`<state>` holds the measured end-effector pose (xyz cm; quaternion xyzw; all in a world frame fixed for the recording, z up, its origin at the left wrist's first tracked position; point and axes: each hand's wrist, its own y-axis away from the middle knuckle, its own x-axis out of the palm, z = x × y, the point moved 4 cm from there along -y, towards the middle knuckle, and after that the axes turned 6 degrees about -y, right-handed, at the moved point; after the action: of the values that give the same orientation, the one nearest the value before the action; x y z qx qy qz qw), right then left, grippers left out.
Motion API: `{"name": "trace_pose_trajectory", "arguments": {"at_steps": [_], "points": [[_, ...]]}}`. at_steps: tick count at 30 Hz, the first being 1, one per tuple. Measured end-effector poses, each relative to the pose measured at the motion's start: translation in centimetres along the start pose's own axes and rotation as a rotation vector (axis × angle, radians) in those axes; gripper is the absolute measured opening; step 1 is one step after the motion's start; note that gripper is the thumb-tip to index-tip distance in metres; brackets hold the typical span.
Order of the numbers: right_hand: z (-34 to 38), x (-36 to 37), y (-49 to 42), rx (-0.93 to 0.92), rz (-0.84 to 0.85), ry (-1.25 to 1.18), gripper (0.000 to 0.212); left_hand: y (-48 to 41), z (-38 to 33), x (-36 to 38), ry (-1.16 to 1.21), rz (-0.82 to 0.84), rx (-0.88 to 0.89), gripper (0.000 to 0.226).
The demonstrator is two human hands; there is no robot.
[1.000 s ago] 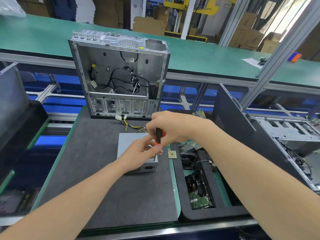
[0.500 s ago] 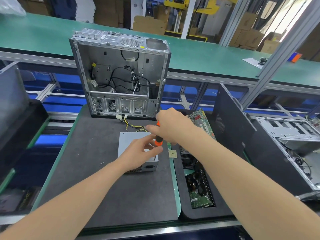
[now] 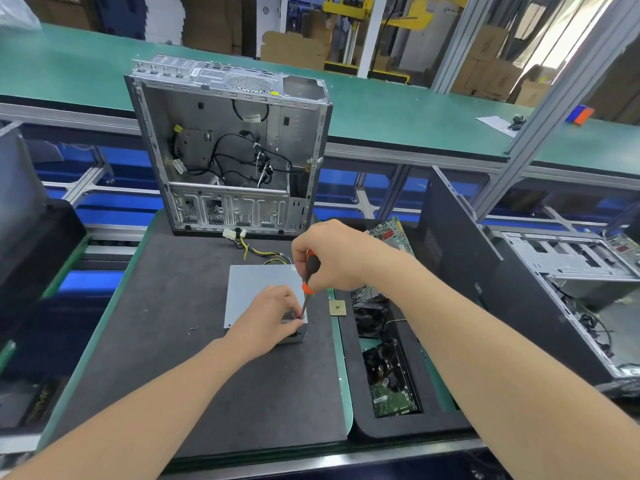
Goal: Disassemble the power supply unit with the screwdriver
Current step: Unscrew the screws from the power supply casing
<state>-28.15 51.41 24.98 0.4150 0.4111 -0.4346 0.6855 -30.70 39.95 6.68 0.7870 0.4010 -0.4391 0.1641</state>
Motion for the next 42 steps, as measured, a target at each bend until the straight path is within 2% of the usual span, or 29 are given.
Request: {"name": "trace_pose_trajectory", "arguments": {"at_steps": [2,5,8,11,15,19,22,25,28,31,34,38,39,40,42], "points": [[-0.3,-0.3,0.2,-0.001,-0.017,-0.021,0.018,-0.1,0.0,0.1,-0.042,0.008,0.033,0.016],[-0.4,-1.2,0.5,-0.014,-0.064,-0.058,0.017,-0.3,0.2,0.0,-0.042,0.002,0.049,0.006],[-0.5,-2.0,0.5,-0.023,-0.112,-0.084,0.017,-0.4,1.1,-0.8,-0.028,-0.027,0.012,0.004],[-0.4,-2.1,-0.1,-0.032,-0.179,-0.15,0.017,0.3,3.6,-2.6,-0.058,-0.107,-0.117,0.005],[0.3,-0.9,-1.7,-0.05,-0.298,-0.233,0.015,3.0,8.5,-5.5,0.027,-0.292,-0.407,0.01],[1.1,1.5,-3.6,0.026,-0.362,-0.417,0.022,6.9,12.4,-5.6,-0.037,-0.26,-0.54,0.011],[1.2,3.6,-4.6,0.103,-0.392,-0.526,0.024,8.6,13.7,-4.8,-0.06,-0.235,-0.515,0.012],[0.6,5.7,-5.3,0.216,-0.406,-0.69,0.01,9.2,14.3,-4.1,-0.071,-0.226,-0.488,0.014],[-0.3,7.7,-5.8,0.338,-0.383,-1.018,0.006,9.4,15.0,-3.3,-0.051,-0.201,-0.49,0.009],[-1.3,9.5,-5.9,0.409,-0.292,-1.355,0.015,9.5,15.5,-2.8,-0.034,-0.19,-0.499,0.009],[-2.4,10.8,-5.5,0.461,-0.254,-1.56,0.02,9.5,15.6,-2.9,-0.023,-0.182,-0.499,0.008],[-3.8,11.8,-4.8,0.429,-0.207,-1.665,0.008,8.9,14.6,-3.9,-0.051,-0.268,-0.49,0.014],[-4.2,11.9,-4.7,0.405,-0.207,-1.65,0.018,8.5,14.0,-4.2,-0.02,-0.296,-0.483,0.017],[-4.6,12.0,-4.7,0.394,-0.213,-1.653,0.023,8.1,13.4,-4.5,0.055,-0.302,-0.477,0.02],[-5.6,12.5,-4.4,0.434,-0.242,-1.674,0.019,6.9,12.0,-4.3,0.284,-0.221,-0.449,0.027]]}}
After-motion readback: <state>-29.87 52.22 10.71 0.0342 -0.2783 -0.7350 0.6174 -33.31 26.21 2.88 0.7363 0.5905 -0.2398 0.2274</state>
